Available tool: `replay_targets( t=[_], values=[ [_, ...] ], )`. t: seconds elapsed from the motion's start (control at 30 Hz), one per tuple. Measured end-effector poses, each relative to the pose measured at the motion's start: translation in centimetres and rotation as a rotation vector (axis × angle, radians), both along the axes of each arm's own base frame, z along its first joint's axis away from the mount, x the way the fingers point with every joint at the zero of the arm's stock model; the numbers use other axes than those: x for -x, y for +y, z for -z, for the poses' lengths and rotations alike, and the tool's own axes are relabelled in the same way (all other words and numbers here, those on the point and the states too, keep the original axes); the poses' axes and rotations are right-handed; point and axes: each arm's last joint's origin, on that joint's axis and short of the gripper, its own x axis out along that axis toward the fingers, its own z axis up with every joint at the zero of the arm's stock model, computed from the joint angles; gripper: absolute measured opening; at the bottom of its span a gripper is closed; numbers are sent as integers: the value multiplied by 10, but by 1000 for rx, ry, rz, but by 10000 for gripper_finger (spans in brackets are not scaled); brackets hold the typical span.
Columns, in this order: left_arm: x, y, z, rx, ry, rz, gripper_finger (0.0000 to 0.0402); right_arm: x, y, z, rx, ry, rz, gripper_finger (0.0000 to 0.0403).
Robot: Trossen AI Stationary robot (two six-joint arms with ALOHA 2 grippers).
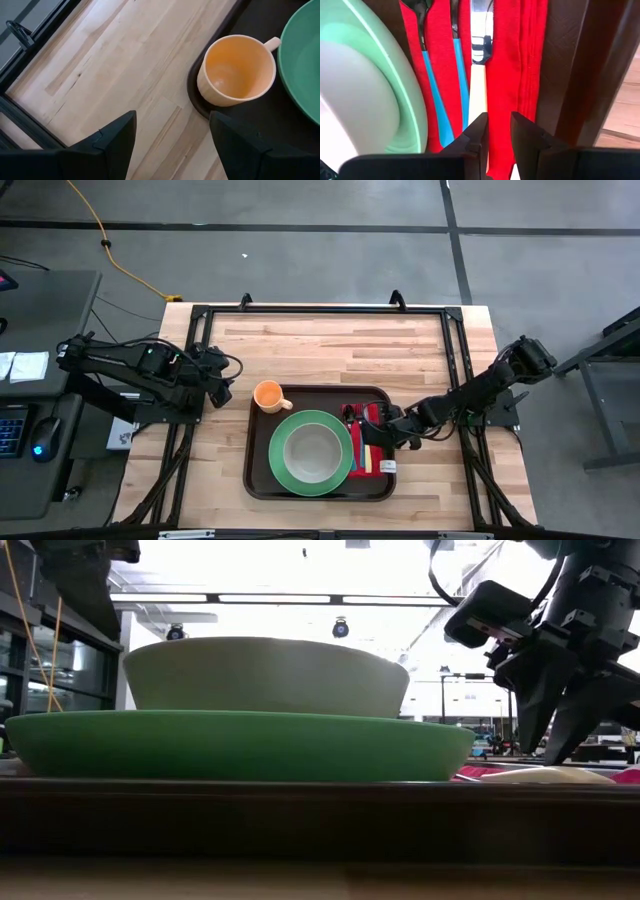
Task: Set up tray
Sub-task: Return to Home Position
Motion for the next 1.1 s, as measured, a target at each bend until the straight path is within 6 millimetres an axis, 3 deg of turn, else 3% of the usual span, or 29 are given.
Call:
replay_targets(
  t=[0.47, 0.7, 1.1],
  values=[
    [-2, -1, -1, -9, 7, 69, 282, -1, 1, -10, -25, -62, -16, 58],
    [4, 0, -3, -12, -11, 84, 282, 8, -10, -37, 173, -212, -1, 58],
    [15, 2, -8, 4, -59, 97, 282, 49, -36, -87, 551, -349, -38, 58]
  ],
)
